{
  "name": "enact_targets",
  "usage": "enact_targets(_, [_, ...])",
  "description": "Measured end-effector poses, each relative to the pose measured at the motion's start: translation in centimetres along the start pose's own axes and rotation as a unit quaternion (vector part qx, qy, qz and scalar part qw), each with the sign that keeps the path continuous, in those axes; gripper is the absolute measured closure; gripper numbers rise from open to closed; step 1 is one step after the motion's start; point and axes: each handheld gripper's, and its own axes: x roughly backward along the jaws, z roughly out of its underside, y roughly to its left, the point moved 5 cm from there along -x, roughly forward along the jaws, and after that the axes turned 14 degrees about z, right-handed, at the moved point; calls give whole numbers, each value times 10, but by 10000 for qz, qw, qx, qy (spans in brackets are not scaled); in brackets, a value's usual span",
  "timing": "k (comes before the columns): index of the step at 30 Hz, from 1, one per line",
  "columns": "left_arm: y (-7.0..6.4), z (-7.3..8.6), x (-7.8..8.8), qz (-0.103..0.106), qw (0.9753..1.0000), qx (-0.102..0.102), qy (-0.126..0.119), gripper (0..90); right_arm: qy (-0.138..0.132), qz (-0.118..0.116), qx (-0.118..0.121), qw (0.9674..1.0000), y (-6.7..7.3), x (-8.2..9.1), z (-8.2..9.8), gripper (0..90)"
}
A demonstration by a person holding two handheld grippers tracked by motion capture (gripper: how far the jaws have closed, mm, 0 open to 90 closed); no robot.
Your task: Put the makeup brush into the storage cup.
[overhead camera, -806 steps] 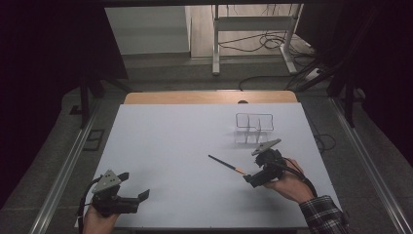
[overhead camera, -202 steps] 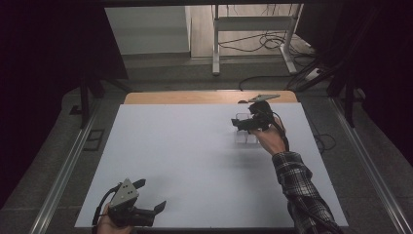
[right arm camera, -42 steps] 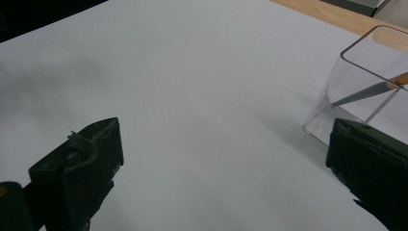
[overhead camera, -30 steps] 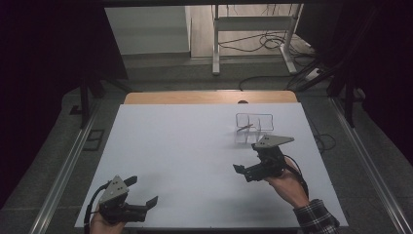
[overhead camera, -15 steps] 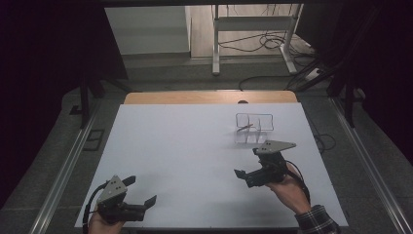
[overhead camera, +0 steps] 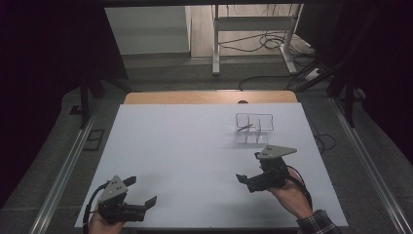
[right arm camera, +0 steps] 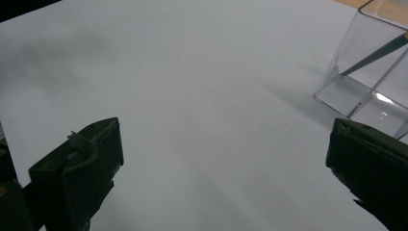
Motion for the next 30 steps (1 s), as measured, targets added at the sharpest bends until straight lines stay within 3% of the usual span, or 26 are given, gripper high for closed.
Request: enact_targets(30, [0, 1, 0, 27, 10000, 35, 5, 21, -74, 129, -113, 9998, -1, 22, 13, 0])
